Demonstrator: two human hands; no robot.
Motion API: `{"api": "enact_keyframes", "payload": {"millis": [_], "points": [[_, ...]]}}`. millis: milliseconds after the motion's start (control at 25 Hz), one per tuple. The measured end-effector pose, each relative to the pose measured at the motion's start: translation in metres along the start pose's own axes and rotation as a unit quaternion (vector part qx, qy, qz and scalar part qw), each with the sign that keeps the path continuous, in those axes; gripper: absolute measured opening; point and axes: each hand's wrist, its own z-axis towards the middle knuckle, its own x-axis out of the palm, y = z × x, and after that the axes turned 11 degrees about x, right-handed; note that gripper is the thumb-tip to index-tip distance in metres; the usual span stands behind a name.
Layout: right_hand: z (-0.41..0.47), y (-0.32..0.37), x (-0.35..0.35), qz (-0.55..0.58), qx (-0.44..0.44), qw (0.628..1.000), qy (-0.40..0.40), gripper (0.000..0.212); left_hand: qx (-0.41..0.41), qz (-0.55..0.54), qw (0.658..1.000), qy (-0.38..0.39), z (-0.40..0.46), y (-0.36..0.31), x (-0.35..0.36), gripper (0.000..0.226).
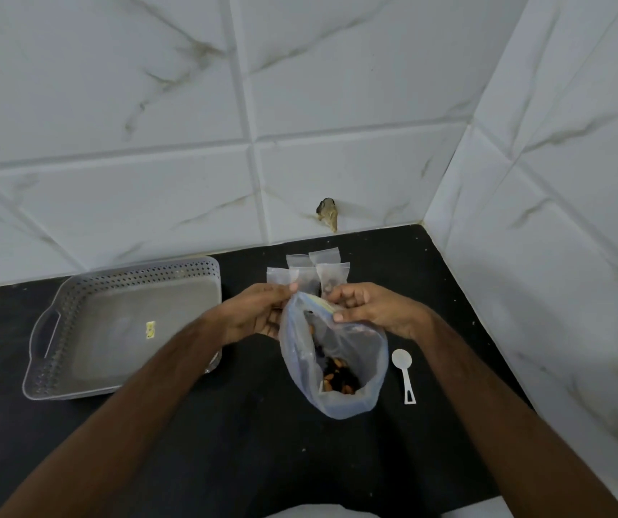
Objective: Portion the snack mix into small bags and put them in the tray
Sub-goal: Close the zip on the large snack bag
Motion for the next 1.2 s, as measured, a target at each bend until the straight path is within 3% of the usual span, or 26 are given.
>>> {"api": "enact_keyframes", "payload": {"millis": [120,200,280,360,480,640,840,880,920,960,1040,1080,1200], "points": [[-0.01,0.012,-0.01,-0.113,0.001,0.993,0.047,0.041,-0.033,0.049,0.99,0.126,-0.009,-0.008,-0.008,0.055],[-0.014,0.022,-0.007,-0.228,-0.004,0.972,0.055,0.04,-0.059,0.168,0.966,0.186,-0.014,-0.017,-0.001,0.04],[-0.015,0.03,0.002,-0.359,-0.015,0.932,0.036,0.033,-0.041,0.32,0.927,0.192,-0.014,-0.022,0.014,0.029],[-0.013,0.031,0.012,-0.442,-0.027,0.896,-0.028,0.022,0.039,0.453,0.883,0.113,-0.011,-0.022,0.027,0.021],[-0.006,0.018,0.025,-0.393,-0.034,0.897,-0.198,0.015,0.139,0.53,0.834,-0.063,-0.015,-0.017,0.039,0.018],[-0.004,0.001,0.043,-0.355,-0.128,0.846,-0.376,0.018,0.218,0.654,0.717,-0.103,-0.027,0.001,0.062,0.021],[-0.013,-0.002,0.044,-0.282,-0.21,0.842,-0.409,0.019,0.275,0.684,0.654,-0.169,-0.035,-0.009,0.055,0.024],[-0.014,0.0,0.043,-0.244,-0.201,0.868,-0.384,0.019,0.29,0.669,0.659,-0.186,-0.035,-0.011,0.055,0.023],[-0.016,0.005,0.042,-0.183,-0.184,0.903,-0.341,0.02,0.294,0.631,0.69,-0.201,-0.034,-0.013,0.056,0.023],[-0.019,0.01,0.041,-0.117,-0.155,0.938,-0.287,0.02,0.273,0.558,0.759,-0.198,-0.033,-0.016,0.055,0.024],[-0.026,0.017,0.036,-0.029,-0.112,0.974,-0.194,0.022,0.168,0.294,0.935,-0.105,-0.031,-0.028,0.05,0.025],[-0.029,0.019,0.033,-0.001,-0.101,0.982,-0.159,0.022,0.117,0.177,0.976,-0.058,-0.032,-0.032,0.046,0.03],[-0.034,0.019,0.028,0.083,-0.066,0.991,-0.077,0.038,0.093,0.055,0.994,-0.014,-0.037,-0.032,0.036,0.043]]}}
